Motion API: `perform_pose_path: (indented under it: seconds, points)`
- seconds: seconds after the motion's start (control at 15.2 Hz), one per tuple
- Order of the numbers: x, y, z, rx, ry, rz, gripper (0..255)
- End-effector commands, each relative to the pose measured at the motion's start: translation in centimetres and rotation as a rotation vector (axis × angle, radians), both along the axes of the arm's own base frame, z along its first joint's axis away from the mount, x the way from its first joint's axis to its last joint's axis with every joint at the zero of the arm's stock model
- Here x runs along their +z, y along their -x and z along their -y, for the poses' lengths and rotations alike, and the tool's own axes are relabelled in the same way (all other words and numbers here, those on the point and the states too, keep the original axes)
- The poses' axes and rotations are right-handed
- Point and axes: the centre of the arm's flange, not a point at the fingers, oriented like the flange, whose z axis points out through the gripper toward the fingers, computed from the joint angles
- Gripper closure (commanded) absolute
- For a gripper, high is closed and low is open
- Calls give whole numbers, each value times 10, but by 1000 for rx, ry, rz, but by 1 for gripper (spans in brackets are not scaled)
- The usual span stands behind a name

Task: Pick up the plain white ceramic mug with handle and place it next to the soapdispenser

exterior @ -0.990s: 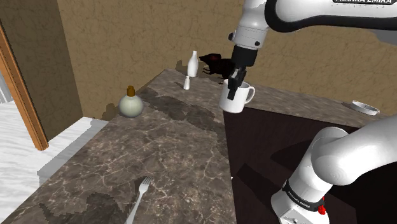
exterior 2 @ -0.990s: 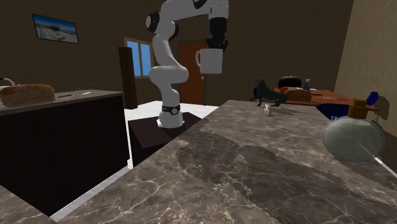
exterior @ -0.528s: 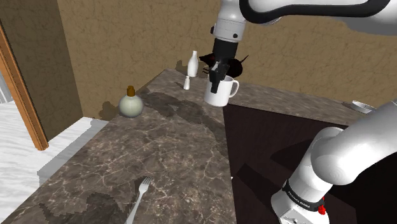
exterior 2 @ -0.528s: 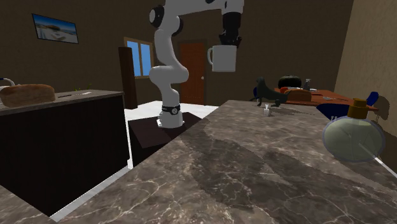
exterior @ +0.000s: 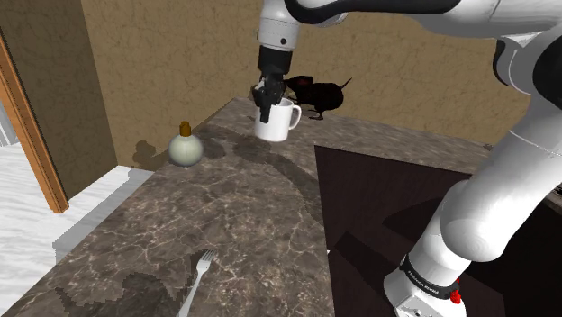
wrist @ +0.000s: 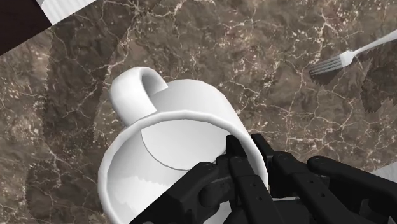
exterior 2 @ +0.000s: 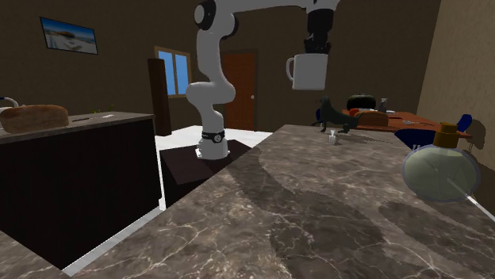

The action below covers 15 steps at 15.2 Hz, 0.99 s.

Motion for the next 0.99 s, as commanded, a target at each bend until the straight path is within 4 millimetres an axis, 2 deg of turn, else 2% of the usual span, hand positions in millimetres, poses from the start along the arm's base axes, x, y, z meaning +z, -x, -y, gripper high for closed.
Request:
perform_pose_path:
  seconds: [0.0, 0.59, 0.66, 0.92]
  points:
    - [1, -26, -13, -2, -1, 0, 255]
    - [1, -133, -65, -2, -1, 0, 255]
    - [1, -150, -74, -2, -1, 0, 255]
    - [-20, -150, -74, -2, -1, 0, 255]
